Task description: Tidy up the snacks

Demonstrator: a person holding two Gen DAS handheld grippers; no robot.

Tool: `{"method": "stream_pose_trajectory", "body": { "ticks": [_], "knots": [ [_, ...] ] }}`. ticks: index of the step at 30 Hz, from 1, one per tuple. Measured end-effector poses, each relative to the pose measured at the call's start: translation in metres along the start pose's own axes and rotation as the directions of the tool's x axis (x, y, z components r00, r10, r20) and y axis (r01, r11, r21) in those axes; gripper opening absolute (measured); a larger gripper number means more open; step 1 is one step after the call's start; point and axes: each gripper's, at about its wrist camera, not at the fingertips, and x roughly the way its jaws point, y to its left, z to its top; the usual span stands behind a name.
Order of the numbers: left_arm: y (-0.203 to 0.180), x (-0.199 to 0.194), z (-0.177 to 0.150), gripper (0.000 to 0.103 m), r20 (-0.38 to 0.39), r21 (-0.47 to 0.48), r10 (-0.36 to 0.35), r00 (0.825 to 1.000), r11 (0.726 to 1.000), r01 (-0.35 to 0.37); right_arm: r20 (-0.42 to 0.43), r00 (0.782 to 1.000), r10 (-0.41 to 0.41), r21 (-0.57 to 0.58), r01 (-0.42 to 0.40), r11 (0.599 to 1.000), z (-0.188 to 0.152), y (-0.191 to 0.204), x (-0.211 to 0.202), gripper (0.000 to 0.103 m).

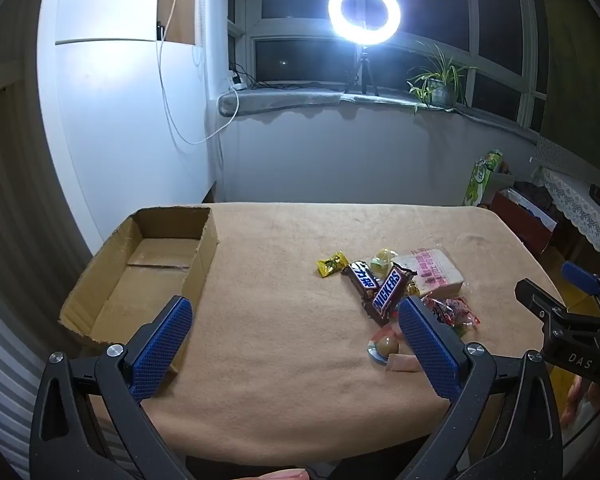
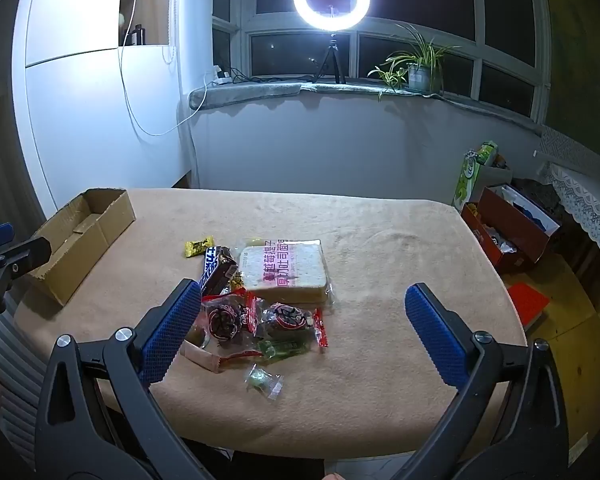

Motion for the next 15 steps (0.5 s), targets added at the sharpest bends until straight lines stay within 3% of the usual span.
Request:
{"method": "stream_pose_trajectory", "body": {
  "ticks": [15],
  "knots": [
    [0.0006,-0.0002,-0.0003,0.103,0.000,-0.001,-0.001,1.000,1.000,0.001,0.003,1.000,0.002,0.003,-0.002,1.000,0.0014,0.0004,-0.0006,0.103]
  ]
}}
